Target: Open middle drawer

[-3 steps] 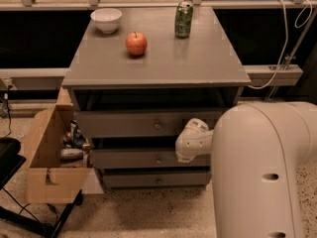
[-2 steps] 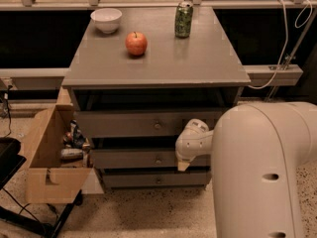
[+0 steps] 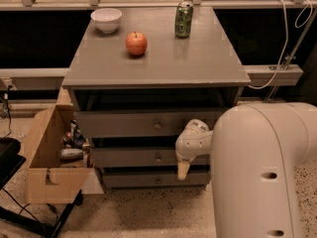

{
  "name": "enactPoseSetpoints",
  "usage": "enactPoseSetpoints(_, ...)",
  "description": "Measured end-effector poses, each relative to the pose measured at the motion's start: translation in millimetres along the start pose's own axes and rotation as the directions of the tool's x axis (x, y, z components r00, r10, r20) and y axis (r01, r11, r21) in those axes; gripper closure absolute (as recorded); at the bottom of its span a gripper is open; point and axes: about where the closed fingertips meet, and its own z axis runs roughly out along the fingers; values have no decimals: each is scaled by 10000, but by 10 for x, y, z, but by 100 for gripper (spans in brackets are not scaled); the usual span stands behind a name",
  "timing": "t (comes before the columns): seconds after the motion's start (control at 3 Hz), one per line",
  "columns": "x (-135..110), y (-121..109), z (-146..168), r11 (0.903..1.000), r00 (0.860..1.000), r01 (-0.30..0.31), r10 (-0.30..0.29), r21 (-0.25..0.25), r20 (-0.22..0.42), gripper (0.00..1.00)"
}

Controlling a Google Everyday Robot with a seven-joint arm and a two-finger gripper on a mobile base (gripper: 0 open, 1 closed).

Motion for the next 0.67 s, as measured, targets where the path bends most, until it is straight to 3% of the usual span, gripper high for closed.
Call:
enactPoseSetpoints(0.33,158,87,248,9930,9939,-788,715,-884,-836,26)
enactPoseSetpoints(0.67,278,223,289,9819,9849,-1303,1123,-1374,-1316,50)
